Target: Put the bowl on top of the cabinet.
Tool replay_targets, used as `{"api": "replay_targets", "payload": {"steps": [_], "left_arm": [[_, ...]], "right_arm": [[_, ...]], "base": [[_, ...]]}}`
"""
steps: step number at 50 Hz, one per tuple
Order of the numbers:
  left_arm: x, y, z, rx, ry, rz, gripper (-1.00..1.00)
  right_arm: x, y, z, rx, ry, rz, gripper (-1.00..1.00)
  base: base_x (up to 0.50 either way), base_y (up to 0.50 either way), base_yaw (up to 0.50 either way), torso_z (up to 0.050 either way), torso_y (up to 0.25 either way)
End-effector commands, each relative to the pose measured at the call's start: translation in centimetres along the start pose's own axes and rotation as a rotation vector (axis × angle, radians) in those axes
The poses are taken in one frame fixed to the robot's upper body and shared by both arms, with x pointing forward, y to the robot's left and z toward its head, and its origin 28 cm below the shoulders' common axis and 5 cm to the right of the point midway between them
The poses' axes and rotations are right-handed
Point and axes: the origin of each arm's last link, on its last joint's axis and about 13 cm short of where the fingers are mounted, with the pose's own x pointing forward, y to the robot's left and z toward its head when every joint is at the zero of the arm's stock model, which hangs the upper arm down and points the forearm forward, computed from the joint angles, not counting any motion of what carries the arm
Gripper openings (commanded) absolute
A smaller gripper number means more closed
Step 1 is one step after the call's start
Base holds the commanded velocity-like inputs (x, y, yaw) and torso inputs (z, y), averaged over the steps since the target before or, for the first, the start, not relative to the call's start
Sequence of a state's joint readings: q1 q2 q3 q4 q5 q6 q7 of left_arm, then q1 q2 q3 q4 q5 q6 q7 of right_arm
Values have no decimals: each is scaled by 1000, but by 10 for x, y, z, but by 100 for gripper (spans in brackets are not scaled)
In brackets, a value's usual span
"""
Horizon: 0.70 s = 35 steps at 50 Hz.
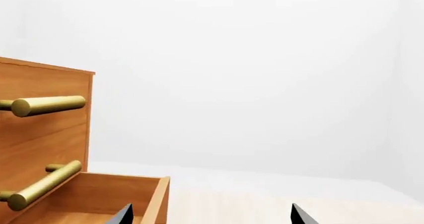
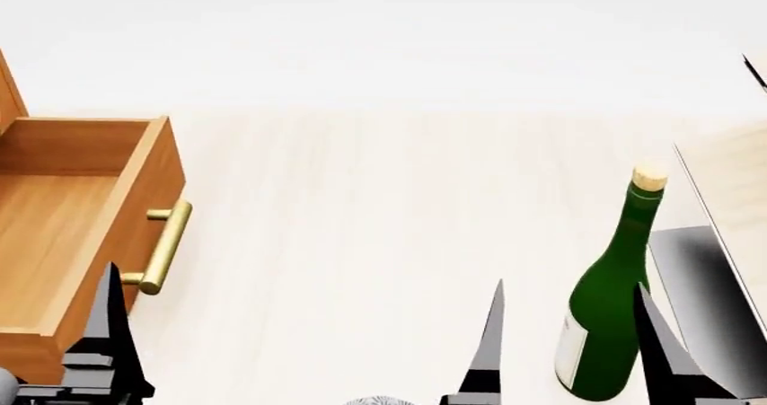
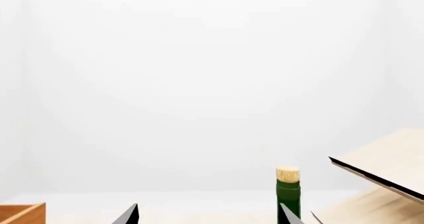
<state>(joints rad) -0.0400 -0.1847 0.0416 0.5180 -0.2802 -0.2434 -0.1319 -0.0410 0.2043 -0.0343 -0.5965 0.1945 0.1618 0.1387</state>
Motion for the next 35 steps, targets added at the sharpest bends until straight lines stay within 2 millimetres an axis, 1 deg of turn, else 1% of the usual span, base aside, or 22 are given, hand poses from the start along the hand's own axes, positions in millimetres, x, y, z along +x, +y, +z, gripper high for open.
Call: {"api": "replay_targets", "payload": {"steps": [1, 12, 19, 33, 35], "left_arm": [[-1, 0, 0, -1, 1, -5, 100], [-1, 0, 1, 3, 2, -11, 100], [0, 0, 0, 6, 8, -14, 100], [-1, 1, -1, -12, 18, -16, 100], [-2, 1, 0, -19, -2, -22, 100]], "right_arm": [[-2, -1, 1, 5, -7, 7, 100], [-1, -2, 4, 7, -12, 7, 100], [-2, -2, 2, 2, -18, -1, 100], [-3, -3, 2, 2, -33, -13, 100], [-3, -3, 1, -6, -30, -14, 100]], "base": [[500, 0, 0, 0, 0], [500, 0, 0, 0, 0], [500, 0, 0, 0, 0], [0, 0, 0, 0, 0], [0, 0, 0, 0, 0]]}}
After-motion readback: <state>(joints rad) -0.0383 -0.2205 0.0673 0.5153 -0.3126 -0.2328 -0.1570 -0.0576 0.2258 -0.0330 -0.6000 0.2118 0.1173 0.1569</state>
